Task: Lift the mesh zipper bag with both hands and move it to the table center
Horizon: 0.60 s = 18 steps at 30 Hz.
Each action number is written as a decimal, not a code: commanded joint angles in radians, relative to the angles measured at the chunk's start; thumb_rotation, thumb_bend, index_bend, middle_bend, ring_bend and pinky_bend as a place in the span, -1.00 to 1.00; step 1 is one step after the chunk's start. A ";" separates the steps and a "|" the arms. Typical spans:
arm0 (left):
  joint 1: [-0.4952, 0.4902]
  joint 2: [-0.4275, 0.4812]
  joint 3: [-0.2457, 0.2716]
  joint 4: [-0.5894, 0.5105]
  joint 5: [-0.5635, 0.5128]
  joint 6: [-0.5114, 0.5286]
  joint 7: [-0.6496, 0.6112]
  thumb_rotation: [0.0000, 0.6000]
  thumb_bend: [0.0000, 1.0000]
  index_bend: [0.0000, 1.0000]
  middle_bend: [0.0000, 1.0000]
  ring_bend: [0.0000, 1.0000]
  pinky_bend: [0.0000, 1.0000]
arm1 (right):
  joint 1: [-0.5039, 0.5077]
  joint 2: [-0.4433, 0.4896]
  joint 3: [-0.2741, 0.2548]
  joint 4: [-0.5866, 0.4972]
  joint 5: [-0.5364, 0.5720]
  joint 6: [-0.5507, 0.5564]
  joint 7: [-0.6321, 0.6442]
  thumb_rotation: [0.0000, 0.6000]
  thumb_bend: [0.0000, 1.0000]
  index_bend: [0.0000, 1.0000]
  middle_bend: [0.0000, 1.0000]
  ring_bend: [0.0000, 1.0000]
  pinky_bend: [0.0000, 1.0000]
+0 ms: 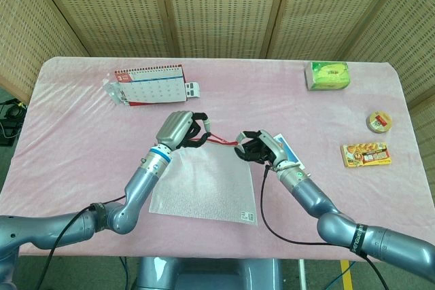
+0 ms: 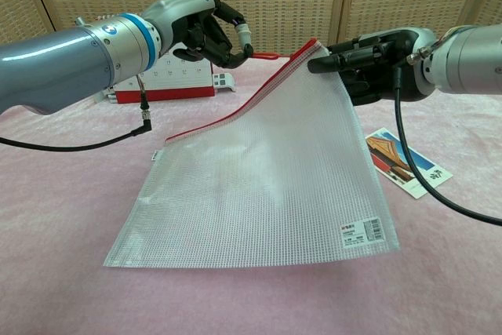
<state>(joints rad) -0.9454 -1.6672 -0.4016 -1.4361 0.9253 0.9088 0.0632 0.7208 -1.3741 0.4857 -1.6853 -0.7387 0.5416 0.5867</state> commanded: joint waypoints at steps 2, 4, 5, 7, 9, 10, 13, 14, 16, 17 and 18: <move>0.006 0.010 0.005 0.015 -0.007 -0.005 -0.004 1.00 0.28 0.71 0.96 0.91 1.00 | -0.013 0.011 0.018 -0.008 -0.017 -0.013 0.026 1.00 0.50 0.42 0.92 0.87 1.00; 0.009 0.015 0.008 0.022 -0.011 -0.013 -0.010 1.00 0.28 0.71 0.96 0.91 1.00 | -0.019 0.016 0.026 -0.011 -0.022 -0.018 0.039 1.00 0.50 0.42 0.92 0.87 1.00; 0.011 0.018 0.010 0.026 -0.015 -0.020 -0.014 1.00 0.28 0.71 0.96 0.91 1.00 | -0.022 0.019 0.033 -0.014 -0.024 -0.021 0.048 1.00 0.50 0.42 0.92 0.87 1.00; 0.014 0.023 0.015 0.035 -0.021 -0.029 -0.018 1.00 0.28 0.71 0.96 0.91 1.00 | -0.028 0.025 0.044 -0.018 -0.028 -0.023 0.062 1.00 0.50 0.42 0.92 0.87 1.00; 0.018 0.029 0.022 0.046 -0.028 -0.039 -0.020 1.00 0.28 0.71 0.96 0.91 1.00 | -0.036 0.031 0.057 -0.023 -0.034 -0.024 0.079 1.00 0.50 0.42 0.92 0.87 1.00; 0.020 0.033 0.024 0.051 -0.033 -0.044 -0.021 1.00 0.28 0.71 0.96 0.91 1.00 | -0.041 0.037 0.068 -0.026 -0.036 -0.026 0.090 1.00 0.51 0.42 0.92 0.87 1.00; 0.027 0.044 0.029 0.067 -0.043 -0.052 -0.023 1.00 0.28 0.71 0.96 0.91 1.00 | -0.054 0.055 0.088 -0.030 -0.049 -0.028 0.110 1.00 0.51 0.42 0.92 0.87 1.00; 0.029 0.048 0.031 0.070 -0.046 -0.054 -0.024 1.00 0.28 0.71 0.96 0.91 1.00 | -0.058 0.060 0.092 -0.030 -0.052 -0.028 0.114 1.00 0.51 0.42 0.92 0.87 1.00; 0.036 0.061 0.035 0.079 -0.049 -0.057 -0.025 1.00 0.28 0.71 0.96 0.91 1.00 | -0.066 0.074 0.103 -0.027 -0.056 -0.031 0.128 1.00 0.51 0.42 0.92 0.87 1.00; 0.039 0.065 0.036 0.082 -0.051 -0.057 -0.025 1.00 0.28 0.71 0.96 0.91 1.00 | -0.070 0.079 0.108 -0.024 -0.056 -0.032 0.133 1.00 0.51 0.42 0.92 0.87 1.00; 0.044 0.072 0.038 0.086 -0.053 -0.057 -0.027 1.00 0.28 0.71 0.96 0.91 1.00 | -0.075 0.085 0.113 -0.020 -0.055 -0.034 0.142 1.00 0.51 0.42 0.92 0.87 1.00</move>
<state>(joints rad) -0.9059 -1.6003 -0.3660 -1.3543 0.8750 0.8525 0.0381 0.6518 -1.2952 0.5929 -1.7096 -0.7935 0.5098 0.7211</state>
